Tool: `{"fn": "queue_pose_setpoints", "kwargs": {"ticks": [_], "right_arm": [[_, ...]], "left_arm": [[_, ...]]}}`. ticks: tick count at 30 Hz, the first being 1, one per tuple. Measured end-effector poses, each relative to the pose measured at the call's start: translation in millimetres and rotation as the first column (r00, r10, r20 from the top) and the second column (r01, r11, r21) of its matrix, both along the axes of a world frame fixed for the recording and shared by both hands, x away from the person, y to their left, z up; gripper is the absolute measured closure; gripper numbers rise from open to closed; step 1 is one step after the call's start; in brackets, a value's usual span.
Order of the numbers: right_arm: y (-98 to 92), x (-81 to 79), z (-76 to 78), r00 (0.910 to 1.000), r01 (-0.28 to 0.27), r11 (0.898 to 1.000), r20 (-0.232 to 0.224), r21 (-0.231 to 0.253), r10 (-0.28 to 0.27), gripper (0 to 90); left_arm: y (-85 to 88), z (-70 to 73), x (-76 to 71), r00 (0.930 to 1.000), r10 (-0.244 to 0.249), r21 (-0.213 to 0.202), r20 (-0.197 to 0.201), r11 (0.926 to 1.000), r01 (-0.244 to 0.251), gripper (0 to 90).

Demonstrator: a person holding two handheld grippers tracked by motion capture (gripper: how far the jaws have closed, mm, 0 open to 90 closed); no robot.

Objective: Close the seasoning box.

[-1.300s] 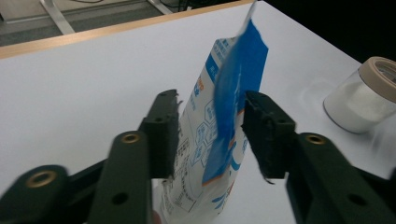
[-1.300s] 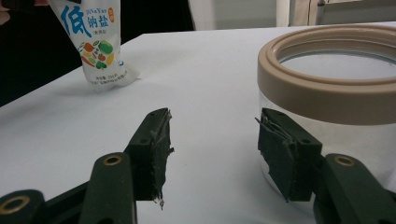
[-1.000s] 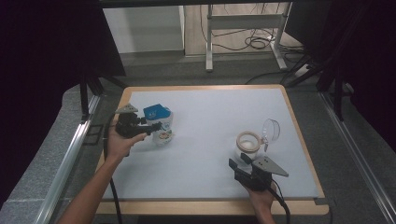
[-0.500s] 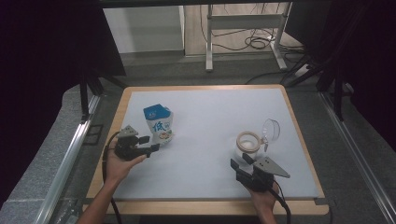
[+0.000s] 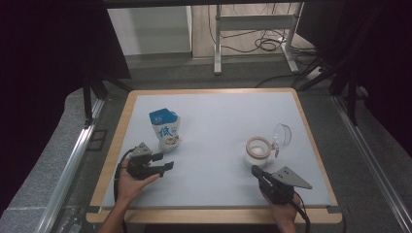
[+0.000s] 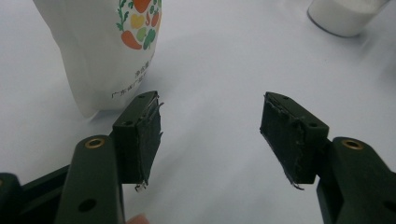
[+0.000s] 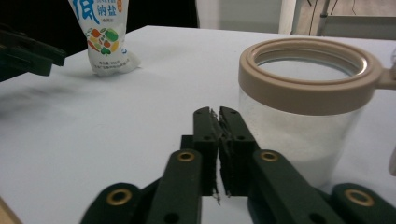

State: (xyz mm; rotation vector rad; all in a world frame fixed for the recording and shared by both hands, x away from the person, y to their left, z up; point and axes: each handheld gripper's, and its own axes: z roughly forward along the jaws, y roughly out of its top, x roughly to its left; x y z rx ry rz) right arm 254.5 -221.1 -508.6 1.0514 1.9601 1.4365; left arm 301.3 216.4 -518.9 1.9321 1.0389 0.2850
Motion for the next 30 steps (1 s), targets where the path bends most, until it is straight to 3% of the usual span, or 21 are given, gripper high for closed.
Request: {"fn": "queue_pose_setpoints", "kwargs": {"ticks": [12,20,30], "right_arm": [[-39.7,-4.0,8.0,0.9975,0.071,0.996,-0.001,0.045,-0.071,89.7],[-64.6,-2.3,11.8,0.9889,0.147,0.987,0.011,0.062,-0.148,89.7],[-79.7,9.0,14.6,0.9788,0.203,0.975,0.009,0.092,-0.205,89.8]], "left_arm": [[-2.2,-1.3,0.7,0.9999,-0.017,-0.003,0.002,0.9999,0.017,37.8],[-4.9,-0.9,-1.4,0.9995,-0.03,0.005,0.004,0.9995,0.03,37.3],[-11.9,-2.6,-0.8,0.9989,-0.048,0.019,-0.004,0.9987,0.048,37.1]]}}
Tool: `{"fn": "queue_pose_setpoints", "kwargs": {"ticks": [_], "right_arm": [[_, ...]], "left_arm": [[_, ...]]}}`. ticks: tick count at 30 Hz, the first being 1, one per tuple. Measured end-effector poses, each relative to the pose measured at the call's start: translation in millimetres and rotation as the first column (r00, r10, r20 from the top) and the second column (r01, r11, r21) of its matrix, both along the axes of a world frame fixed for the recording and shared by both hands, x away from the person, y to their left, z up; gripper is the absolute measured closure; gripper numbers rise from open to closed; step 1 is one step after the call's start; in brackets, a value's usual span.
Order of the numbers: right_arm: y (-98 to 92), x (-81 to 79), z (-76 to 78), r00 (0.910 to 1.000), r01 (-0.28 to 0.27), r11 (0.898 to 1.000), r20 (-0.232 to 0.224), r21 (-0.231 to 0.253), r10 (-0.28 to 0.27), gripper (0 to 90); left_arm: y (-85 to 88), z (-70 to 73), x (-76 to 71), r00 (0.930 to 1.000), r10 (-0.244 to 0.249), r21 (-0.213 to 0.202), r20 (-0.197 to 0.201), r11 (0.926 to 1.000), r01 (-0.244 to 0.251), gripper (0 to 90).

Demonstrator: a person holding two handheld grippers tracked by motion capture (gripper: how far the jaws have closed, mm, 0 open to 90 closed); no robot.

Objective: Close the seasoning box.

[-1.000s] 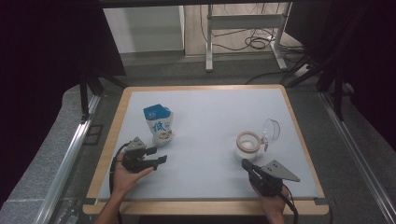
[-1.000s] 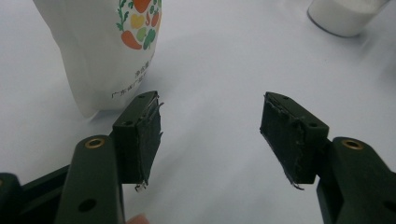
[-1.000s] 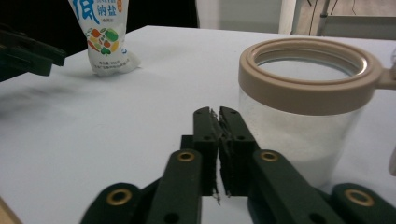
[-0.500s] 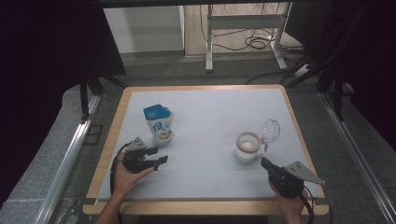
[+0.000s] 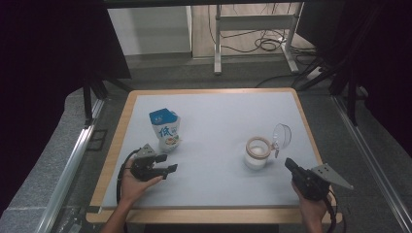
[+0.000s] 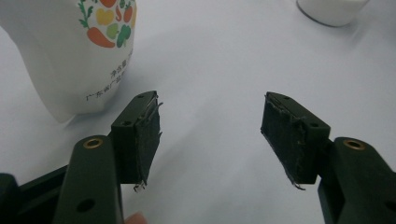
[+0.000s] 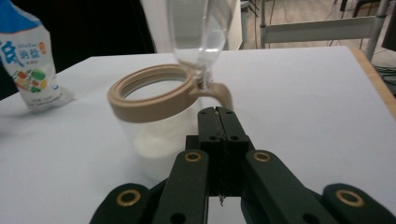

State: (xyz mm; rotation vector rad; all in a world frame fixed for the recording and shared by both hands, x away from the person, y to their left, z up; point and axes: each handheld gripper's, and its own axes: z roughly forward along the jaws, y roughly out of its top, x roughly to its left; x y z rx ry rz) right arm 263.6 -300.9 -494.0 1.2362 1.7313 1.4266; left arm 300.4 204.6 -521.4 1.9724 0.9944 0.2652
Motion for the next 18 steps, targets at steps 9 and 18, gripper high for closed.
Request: {"fn": "queue_pose_setpoints", "kwargs": {"ticks": [9,18], "right_arm": [[-7.5,17.3,3.8,0.9988,0.047,0.999,0.007,0.01,-0.047,89.7],[-6.5,31.2,11.9,0.998,0.06,0.998,0.019,0.01,-0.06,89.7]], "left_arm": [[2.4,-0.7,-1.3,0.9999,0.01,-0.018,-0.011,0.9998,-0.01,37.3],[-4.7,-5.8,-0.3,0.9995,-0.008,-0.011,-0.03,0.9999,0.007,37.3]]}}
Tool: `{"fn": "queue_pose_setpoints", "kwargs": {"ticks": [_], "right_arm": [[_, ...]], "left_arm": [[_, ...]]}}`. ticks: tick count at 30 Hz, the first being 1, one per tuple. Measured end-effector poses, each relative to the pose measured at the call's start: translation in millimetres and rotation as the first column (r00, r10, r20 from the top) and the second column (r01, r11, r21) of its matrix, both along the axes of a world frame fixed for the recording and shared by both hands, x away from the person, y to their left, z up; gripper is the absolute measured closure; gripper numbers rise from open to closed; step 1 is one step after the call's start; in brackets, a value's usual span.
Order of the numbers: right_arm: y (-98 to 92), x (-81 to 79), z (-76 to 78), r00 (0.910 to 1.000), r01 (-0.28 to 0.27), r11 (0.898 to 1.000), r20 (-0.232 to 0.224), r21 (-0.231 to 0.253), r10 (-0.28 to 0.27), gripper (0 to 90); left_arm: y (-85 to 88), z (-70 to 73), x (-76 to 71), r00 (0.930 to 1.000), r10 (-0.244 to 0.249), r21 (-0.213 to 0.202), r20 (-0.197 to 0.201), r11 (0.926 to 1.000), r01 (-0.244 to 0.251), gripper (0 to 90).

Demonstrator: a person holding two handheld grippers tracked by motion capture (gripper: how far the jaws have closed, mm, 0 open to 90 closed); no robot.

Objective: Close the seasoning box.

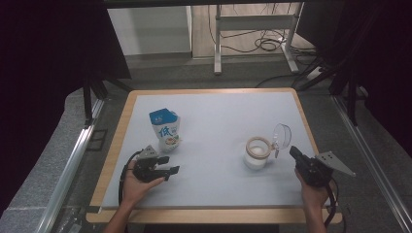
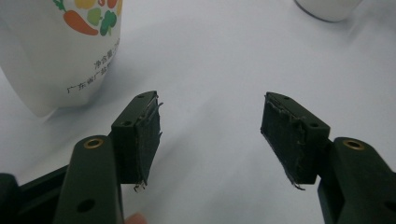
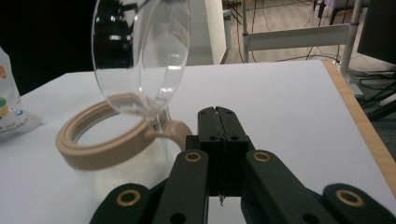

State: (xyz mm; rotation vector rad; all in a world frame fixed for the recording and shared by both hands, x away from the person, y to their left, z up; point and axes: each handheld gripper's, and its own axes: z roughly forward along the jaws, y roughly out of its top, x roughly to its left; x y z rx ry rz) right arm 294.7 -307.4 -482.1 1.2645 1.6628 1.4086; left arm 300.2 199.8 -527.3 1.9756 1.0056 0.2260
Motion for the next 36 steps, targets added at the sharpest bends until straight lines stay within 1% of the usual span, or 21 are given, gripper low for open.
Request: {"fn": "queue_pose_setpoints", "kwargs": {"ticks": [4,6,8,12,20,25,30,33,36], "right_arm": [[6.6,5.4,9.0,0.9997,-0.008,1.0,0.024,-0.007,0.008,89.7],[9.7,8.4,12.6,0.9994,-0.017,1.0,0.031,-0.001,0.017,89.7],[12.6,11.3,14.2,0.9992,-0.02,1.0,0.034,-0.015,0.02,89.7],[15.9,15.5,14.0,0.9993,-0.015,1.0,0.034,-0.015,0.015,89.7],[18.0,15.5,17.2,0.9987,-0.009,1.0,0.05,-0.017,0.009,89.7],[17.1,14.9,17.5,0.9988,-0.011,1.0,0.049,-0.009,0.011,89.7],[18.8,14.1,18.2,0.9985,-0.011,1.0,0.053,-0.017,0.011,89.7],[20.9,13.7,18.5,0.9983,-0.006,1.0,0.057,-0.03,0.008,89.7],[23.4,13.8,18.3,0.9984,-0.014,0.999,0.055,-0.036,0.016,89.7]], "left_arm": [[-0.3,-0.9,-0.1,1.0,0.0,-0.002,-0.004,1.0,0.0,37.2],[-0.9,-1.4,0.0,1.0,-0.002,0.001,-0.005,1.0,0.002,37.2],[-1.6,-1.7,-0.3,1.0,-0.004,0.003,-0.007,1.0,0.004,37.2],[-1.5,-2.6,-0.1,0.9999,-0.006,0.003,-0.011,1.0,0.006,37.2],[-2.4,-4.6,-0.1,0.9998,-0.01,0.007,-0.017,0.9999,0.01,37.2],[-2.1,-6.3,0.4,0.9997,-0.008,0.008,-0.023,0.9999,0.008,37.2],[-2.6,-6.9,-0.1,0.9997,-0.01,0.009,-0.023,0.9999,0.01,37.2],[-3.2,-7.6,0.0,0.9996,-0.011,0.012,-0.025,0.9999,0.012,37.2],[-3.4,-7.5,0.0,0.9996,-0.012,0.01,-0.025,0.9999,0.012,37.2]]}}
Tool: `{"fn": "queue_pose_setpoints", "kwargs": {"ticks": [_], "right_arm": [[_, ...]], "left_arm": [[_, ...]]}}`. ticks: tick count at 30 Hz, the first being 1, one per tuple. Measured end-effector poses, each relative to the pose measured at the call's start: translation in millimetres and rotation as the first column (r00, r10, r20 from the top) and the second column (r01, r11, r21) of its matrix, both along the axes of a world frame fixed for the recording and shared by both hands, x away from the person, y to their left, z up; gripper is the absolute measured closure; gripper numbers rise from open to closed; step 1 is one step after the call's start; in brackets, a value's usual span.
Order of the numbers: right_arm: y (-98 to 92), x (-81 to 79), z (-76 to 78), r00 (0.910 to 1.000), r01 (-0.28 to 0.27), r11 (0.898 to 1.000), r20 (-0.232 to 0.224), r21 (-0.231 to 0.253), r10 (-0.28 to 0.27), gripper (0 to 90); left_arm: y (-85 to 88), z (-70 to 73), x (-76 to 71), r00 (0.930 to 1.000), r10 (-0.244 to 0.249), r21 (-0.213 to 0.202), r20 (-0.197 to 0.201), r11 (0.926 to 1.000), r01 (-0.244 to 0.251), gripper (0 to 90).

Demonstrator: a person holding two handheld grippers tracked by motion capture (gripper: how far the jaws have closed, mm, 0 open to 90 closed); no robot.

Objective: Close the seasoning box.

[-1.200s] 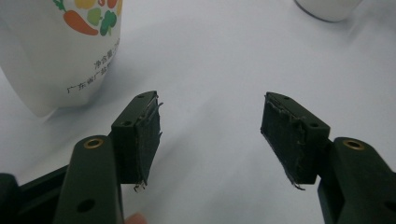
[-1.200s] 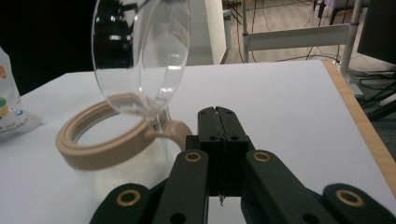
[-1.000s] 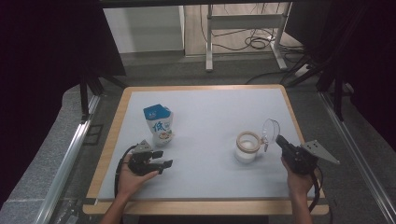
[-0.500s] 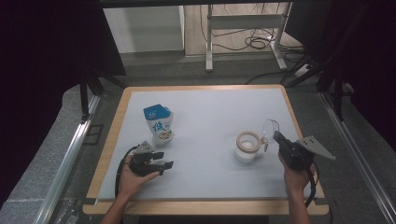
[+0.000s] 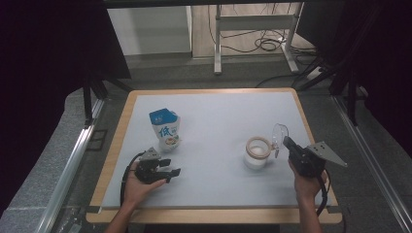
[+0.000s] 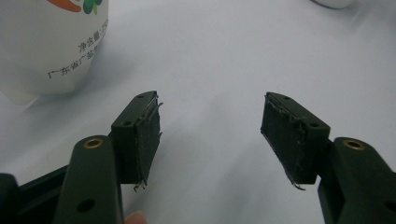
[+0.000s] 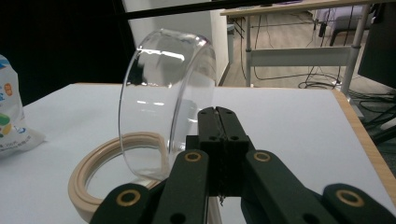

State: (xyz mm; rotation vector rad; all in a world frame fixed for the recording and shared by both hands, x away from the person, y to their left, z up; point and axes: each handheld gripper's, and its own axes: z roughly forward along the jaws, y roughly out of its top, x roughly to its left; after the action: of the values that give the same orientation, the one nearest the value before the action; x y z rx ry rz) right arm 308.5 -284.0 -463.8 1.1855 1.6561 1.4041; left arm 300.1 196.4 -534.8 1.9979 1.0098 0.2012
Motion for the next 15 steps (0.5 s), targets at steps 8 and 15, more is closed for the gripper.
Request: {"fn": "queue_pose_setpoints", "kwargs": {"ticks": [8,15], "right_arm": [[12.0,1.0,-0.2,0.9996,-0.028,0.999,-0.002,-0.018,0.028,89.7],[37.7,4.0,-2.5,0.9931,-0.116,0.992,-0.021,-0.053,0.115,89.7]], "left_arm": [[-0.7,-0.1,0.0,1.0,-0.002,0.0,0.0,1.0,0.002,37.2],[-1.9,-0.5,0.1,1.0,-0.005,0.003,-0.002,1.0,0.005,37.1]]}}
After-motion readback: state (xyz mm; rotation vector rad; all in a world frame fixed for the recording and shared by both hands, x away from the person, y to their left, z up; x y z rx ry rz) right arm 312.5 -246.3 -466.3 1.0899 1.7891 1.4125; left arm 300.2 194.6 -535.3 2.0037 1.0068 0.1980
